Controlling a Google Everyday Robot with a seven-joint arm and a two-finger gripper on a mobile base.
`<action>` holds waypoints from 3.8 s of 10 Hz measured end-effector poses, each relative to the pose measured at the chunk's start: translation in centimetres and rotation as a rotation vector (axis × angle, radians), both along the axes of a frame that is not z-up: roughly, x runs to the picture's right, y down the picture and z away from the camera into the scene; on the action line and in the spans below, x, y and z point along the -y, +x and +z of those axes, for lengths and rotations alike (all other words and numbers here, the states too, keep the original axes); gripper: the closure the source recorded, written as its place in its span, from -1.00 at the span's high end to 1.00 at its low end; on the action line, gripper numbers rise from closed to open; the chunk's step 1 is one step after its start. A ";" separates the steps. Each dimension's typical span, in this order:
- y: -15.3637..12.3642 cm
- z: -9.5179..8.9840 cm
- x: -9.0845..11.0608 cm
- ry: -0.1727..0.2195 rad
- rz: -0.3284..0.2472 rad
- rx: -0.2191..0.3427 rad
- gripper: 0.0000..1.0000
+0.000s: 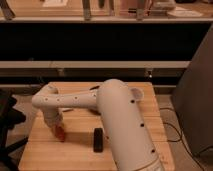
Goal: Place the pepper in the ceramic bowl
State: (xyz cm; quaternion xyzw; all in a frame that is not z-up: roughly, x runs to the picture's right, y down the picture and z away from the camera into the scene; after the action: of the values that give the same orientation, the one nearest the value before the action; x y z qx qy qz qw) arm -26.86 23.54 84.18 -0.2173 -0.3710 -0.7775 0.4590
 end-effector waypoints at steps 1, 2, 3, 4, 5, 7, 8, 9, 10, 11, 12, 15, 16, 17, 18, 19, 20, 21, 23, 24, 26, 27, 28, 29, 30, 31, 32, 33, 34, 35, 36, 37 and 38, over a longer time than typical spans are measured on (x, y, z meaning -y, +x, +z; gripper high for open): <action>0.1 0.0 0.1 0.001 -0.001 -0.002 -1.00; 0.2 0.0 0.1 0.001 0.000 -0.003 -1.00; 0.3 0.1 0.1 -0.001 0.002 -0.004 -1.00; 0.2 0.0 0.0 0.001 0.000 -0.004 -1.00; 0.5 -0.1 0.1 0.015 0.013 -0.004 -1.00; 1.7 -0.3 0.1 0.039 0.037 -0.014 -1.00; 1.7 -0.4 0.2 0.046 0.043 -0.012 -1.00; 1.7 -0.6 0.2 0.054 0.045 -0.010 -1.00; 2.0 -0.7 0.3 0.065 0.051 -0.014 -1.00; 2.2 -0.7 0.4 0.076 0.060 -0.014 -1.00; 2.5 -0.9 1.0 0.089 0.068 -0.011 -1.00; 3.9 -1.2 2.3 0.124 0.093 -0.012 -1.00; 4.0 -1.3 2.6 0.132 0.095 -0.009 -1.00; 4.3 -1.5 3.3 0.147 0.101 -0.008 -1.00; 4.8 -1.7 4.3 0.158 0.109 -0.006 -1.00; 5.4 -1.8 5.1 0.167 0.116 -0.005 -1.00; 6.1 -2.1 6.5 0.177 0.128 -0.002 -1.00; 7.1 -2.1 7.9 0.190 0.143 -0.002 -1.00; 7.9 -2.2 9.2 0.203 0.163 -0.003 -1.00; 8.3 -2.2 10.2 0.209 0.186 -0.005 -1.00; 10.5 -1.9 12.2 0.220 0.218 -0.015 -1.00; 13.7 -1.6 13.9 0.223 0.258 -0.026 -1.00; 14.7 -1.5 14.2 0.226 0.278 -0.031 -1.00; 15.8 -1.3 14.6 0.229 0.303 -0.038 -1.00; 16.9 -1.2 15.1 0.235 0.332 -0.047 -1.00; 17.2 -1.1 15.3 0.237 0.344 -0.049 -1.00; 17.4 -0.9 15.5 0.237 0.349 -0.049 -1.00; 18.1 -0.8 15.7 0.237 0.358 -0.052 -1.00; 18.8 -0.6 15.9 0.238 0.370 -0.059 -1.00; 19.2 -0.4 16.1 0.239 0.381 -0.061 -1.00; 19.7 -0.3 16.3 0.238 0.398 -0.063 -1.00; 20.8 -0.1 16.5 0.242 0.411 -0.072 -1.00; 21.2 0.1 16.6 0.242 0.421 -0.077 -1.00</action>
State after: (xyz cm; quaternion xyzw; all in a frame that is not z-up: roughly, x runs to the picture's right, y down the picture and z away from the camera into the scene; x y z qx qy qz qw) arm -5.71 6.97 84.32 -0.1081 -0.2947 -0.6946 0.6472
